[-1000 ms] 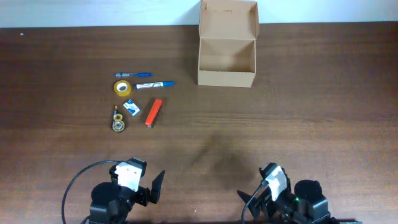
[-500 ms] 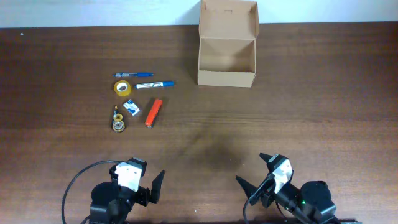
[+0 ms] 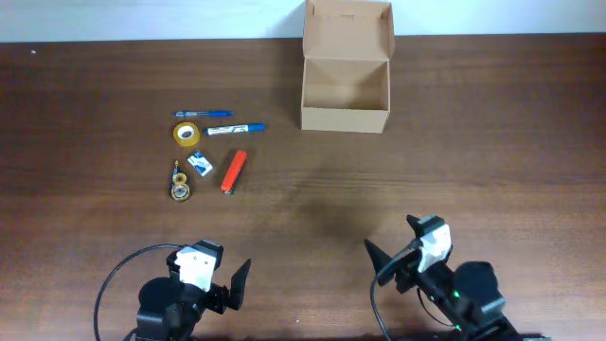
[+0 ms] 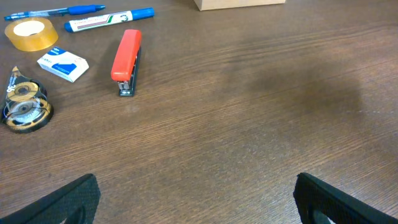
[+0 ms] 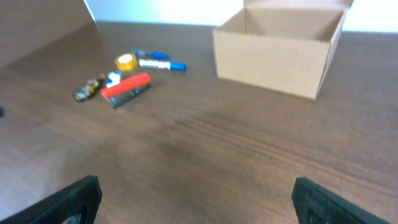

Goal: Pack container
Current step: 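Move the right gripper to the box's right wall and grip it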

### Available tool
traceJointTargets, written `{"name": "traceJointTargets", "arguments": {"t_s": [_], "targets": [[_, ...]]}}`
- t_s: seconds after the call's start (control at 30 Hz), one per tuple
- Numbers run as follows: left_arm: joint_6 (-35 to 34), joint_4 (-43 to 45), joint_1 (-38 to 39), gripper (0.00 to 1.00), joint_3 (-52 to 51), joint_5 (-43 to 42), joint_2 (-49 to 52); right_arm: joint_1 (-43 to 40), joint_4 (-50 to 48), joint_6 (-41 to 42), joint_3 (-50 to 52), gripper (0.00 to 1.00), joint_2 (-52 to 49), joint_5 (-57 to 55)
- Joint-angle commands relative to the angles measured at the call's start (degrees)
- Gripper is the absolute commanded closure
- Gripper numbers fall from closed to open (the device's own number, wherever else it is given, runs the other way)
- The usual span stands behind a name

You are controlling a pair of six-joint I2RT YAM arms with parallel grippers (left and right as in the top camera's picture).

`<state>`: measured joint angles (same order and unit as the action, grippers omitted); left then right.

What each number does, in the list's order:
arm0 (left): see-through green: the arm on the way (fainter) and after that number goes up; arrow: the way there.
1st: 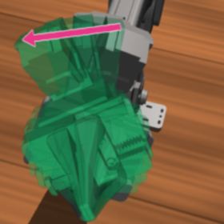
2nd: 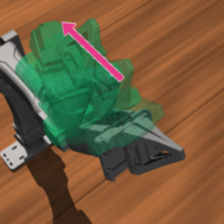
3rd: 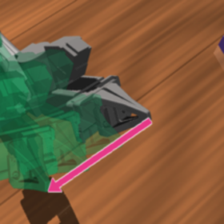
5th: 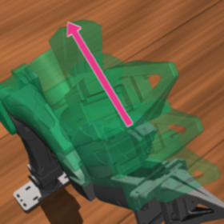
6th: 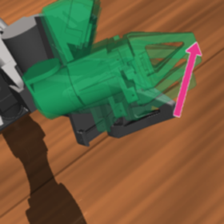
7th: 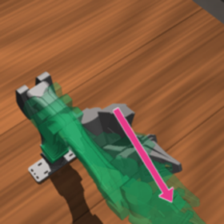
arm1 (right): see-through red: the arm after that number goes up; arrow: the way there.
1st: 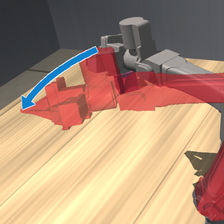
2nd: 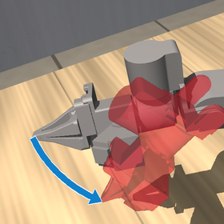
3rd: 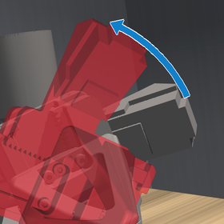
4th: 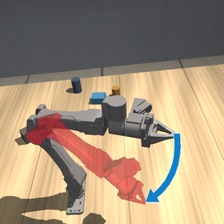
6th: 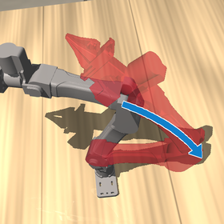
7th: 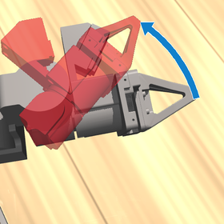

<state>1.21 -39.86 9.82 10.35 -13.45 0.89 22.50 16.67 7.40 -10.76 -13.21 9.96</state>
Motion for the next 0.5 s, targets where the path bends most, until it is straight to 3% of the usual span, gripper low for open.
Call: {"name": "traceJointTargets", "arguments": {"t_s": [0.0,0.47], "targets": [[-0.35,-0.15,-0.24,0.00,-0.44,-0.68,-0.59,0.35,-1.95,0.63,-2.16,0.01,-6.38,-2.08],[-0.35,-0.13,-0.24,0.01,-0.44,-0.68,-0.59,0.31,-2.56,0.61,-27.80,0.01,-40.17,-7.48]]}}
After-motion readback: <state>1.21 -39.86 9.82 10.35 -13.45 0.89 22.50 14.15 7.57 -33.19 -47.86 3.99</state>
